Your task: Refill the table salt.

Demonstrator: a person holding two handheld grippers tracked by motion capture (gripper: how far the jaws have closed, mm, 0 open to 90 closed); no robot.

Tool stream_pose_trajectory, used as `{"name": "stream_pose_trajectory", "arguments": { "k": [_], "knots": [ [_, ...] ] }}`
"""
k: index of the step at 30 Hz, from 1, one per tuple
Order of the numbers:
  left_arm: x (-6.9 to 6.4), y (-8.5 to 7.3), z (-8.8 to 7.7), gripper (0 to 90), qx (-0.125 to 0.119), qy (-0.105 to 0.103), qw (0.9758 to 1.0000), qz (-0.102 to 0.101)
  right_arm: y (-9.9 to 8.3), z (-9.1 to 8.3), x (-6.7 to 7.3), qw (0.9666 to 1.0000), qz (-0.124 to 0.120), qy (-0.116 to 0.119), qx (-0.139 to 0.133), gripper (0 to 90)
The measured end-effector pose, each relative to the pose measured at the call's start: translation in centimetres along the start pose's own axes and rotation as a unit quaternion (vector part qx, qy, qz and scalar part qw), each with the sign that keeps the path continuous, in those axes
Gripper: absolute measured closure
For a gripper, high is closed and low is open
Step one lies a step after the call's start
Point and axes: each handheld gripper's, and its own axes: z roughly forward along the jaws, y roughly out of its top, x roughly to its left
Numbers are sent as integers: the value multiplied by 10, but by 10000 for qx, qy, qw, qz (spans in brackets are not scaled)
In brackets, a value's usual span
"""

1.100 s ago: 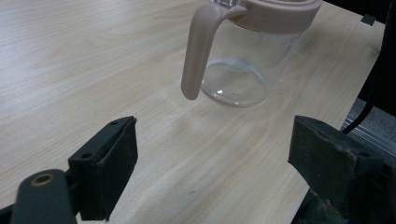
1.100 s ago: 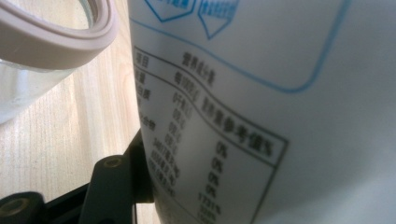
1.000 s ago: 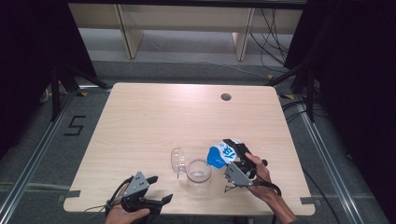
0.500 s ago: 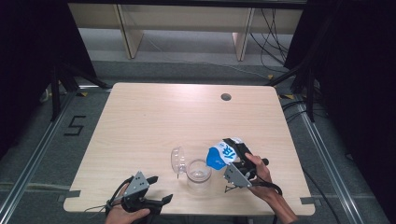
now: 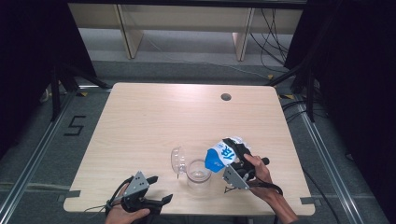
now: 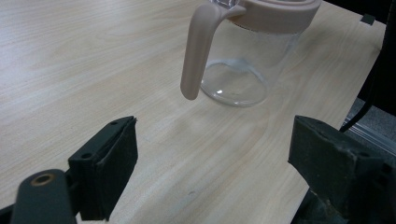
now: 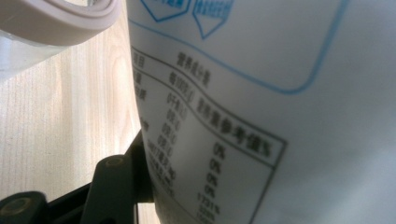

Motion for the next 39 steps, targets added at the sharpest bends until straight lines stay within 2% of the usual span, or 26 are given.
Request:
{"name": "stream_pose_trajectory", "arguments": {
  "k": [1,2,5,7,8,9,10,11,16,17,18,19,20,23,24,25,26,34,35,37,38,39],
  "knots": [
    [0,0,0,151,6,5,10000,33,1,1,-2,9998,-201,-19,-66,446],
    [0,0,0,152,2,8,10000,56,0,1,1,10000,-23,-19,-34,446],
    [0,0,0,152,-3,-1,10000,3,1,0,1,10000,-69,-46,14,448],
    [0,0,0,151,8,4,10000,54,1,0,1,9999,-80,-56,38,448],
    [1,1,-1,152,12,-14,9999,144,1,0,1,9999,-120,-63,15,448],
    [1,1,-1,152,22,-12,9999,158,1,0,0,9998,-172,-64,1,448],
    [1,0,0,152,0,-3,9999,102,2,-1,-2,9990,-419,-125,41,448],
    [0,0,0,152,6,11,10000,62,1,0,0,9995,-270,-157,15,450],
    [0,0,0,152,9,14,10000,60,1,0,1,9994,-302,-181,24,451],
    [0,0,0,152,8,13,10000,61,2,0,2,9992,-357,-166,32,453],
    [0,0,0,152,3,14,10000,54,3,0,-2,9977,-651,-204,49,453],
    [0,0,0,152,2,12,10000,53,4,0,-3,9969,-763,-208,42,453],
    [0,0,0,152,2,13,10000,55,2,1,2,9991,-387,-175,30,453],
    [0,0,-1,152,5,12,10000,59,3,1,3,9989,-456,-116,49,455],
    [0,0,-1,151,4,14,10000,54,4,0,-1,9966,-792,-223,38,454],
    [0,1,-1,152,6,15,10000,59,5,0,-2,9959,-871,-232,36,455],
    [0,0,-1,152,2,14,10000,55,3,0,4,9987,-474,-182,53,455],
    [0,1,0,152,3,11,10000,56,3,0,3,9978,-617,-226,60,457],
    [0,1,-1,152,7,14,10000,58,3,0,3,9974,-679,-242,64,457],
    [0,1,-1,151,40,11,10000,58,6,1,-2,9943,-1037,-266,-15,458],
    [0,1,-1,151,37,12,10000,57,4,1,2,9971,-710,-271,4,458],
    [0,1,-1,152,39,13,10000,62,5,0,2,9970,-717,-279,71,459]
  ]
}}
